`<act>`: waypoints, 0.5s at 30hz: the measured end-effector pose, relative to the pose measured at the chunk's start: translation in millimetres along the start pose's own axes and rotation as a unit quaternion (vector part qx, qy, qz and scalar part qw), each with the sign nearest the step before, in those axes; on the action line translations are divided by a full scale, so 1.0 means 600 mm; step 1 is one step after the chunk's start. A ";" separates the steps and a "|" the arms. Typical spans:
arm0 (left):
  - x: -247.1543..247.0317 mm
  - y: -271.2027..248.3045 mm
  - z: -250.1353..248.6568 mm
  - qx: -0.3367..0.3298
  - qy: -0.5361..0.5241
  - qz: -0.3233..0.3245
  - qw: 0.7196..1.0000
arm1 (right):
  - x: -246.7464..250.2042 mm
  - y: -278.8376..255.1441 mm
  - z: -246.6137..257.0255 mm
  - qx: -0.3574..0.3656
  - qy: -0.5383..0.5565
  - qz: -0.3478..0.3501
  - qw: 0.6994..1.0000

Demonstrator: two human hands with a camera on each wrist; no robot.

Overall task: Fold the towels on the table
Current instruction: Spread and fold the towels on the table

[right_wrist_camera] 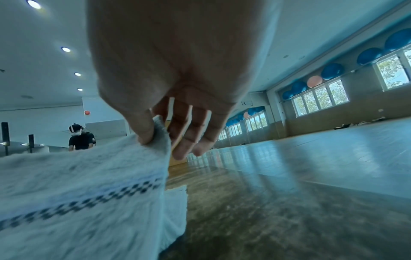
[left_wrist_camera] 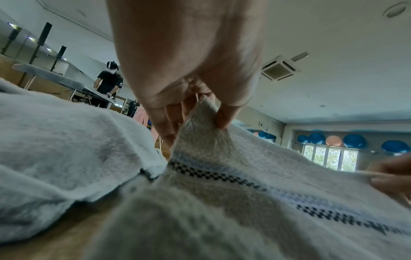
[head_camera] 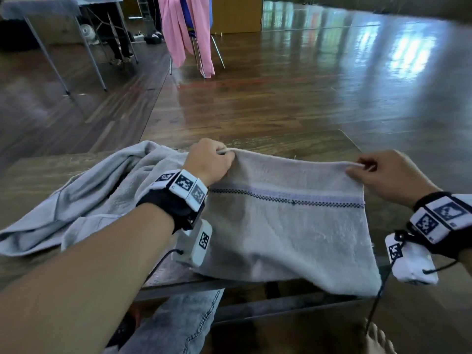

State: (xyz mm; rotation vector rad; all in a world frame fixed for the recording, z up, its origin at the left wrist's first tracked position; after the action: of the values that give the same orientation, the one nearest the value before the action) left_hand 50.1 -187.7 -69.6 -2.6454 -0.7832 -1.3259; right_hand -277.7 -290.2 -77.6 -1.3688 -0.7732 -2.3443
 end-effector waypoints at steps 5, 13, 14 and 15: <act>-0.058 0.033 0.026 -0.010 0.056 0.041 0.998 | -0.045 0.044 -0.030 -0.020 -0.002 -0.003 1.000; -0.083 0.007 0.054 -0.003 0.192 0.103 0.976 | -0.120 0.053 -0.008 0.008 -0.002 0.105 0.994; -0.081 0.003 0.055 0.009 0.190 0.120 0.974 | -0.118 0.052 -0.002 0.011 -0.001 0.108 0.994; -0.078 -0.004 0.055 0.022 0.188 0.139 0.972 | -0.118 0.050 0.003 0.010 0.002 0.121 0.993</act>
State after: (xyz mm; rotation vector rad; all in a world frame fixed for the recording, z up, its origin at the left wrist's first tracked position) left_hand 49.8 -195.0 -126.7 -2.2575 -0.3700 -1.6275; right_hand -226.0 -312.9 -129.7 -1.3665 -0.5905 -2.1450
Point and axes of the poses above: each hand's wrist, its own y-axis towards the middle knuckle, its own x-axis out of the back of the hand, z = x × y, the point moved 9 cm from there along y, towards the middle knuckle, and after that the axes turned 7 degrees about x, right-handed, at the moved point
